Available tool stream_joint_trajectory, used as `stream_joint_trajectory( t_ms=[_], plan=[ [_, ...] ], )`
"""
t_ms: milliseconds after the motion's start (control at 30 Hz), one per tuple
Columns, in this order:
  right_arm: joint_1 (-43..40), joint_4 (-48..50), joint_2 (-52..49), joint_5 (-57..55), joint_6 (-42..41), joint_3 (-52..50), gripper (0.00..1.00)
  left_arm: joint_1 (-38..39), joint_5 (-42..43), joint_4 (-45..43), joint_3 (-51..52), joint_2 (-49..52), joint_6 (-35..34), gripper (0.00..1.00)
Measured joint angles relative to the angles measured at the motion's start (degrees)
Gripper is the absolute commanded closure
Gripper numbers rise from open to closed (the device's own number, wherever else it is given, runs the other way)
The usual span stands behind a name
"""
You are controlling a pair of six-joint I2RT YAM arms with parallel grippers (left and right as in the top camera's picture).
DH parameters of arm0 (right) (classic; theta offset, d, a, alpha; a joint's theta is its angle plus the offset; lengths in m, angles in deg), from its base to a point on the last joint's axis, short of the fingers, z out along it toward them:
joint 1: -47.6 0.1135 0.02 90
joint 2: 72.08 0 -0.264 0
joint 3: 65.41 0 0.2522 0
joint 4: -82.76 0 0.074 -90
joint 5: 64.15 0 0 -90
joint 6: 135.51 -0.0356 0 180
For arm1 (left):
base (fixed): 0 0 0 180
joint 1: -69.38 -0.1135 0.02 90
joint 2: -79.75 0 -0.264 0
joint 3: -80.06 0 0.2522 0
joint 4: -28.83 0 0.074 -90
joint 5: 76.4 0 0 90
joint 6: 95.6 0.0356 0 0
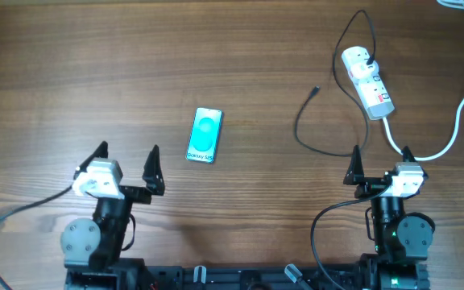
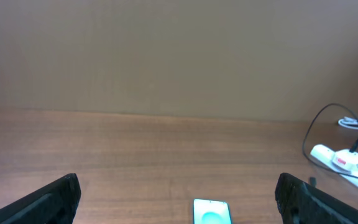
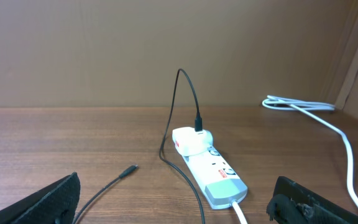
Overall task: Plug charger to phone and switch on socket
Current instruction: 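Move the left gripper over the blue phone and lower onto it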
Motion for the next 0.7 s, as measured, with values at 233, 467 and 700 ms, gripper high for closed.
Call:
stream_joint_trajectory(
  t_ms=[233,467,700],
  plan=[
    [0.0,0.0,0.0,0.0,0.0,0.0,0.0,0.0,2.25,8.98,-16.11,16.87,0.02,0.0],
    [0.0,0.02,0.0,0.0,0.0,0.0,0.0,1.27,3.72,22.56,-37.31,36.92,0.2,0.0],
    [0.0,0.02,0.0,0.0,0.0,0.0,0.0,7.23,1.9,32.72,-51.63,52.28,1.31,0.0]
  ],
)
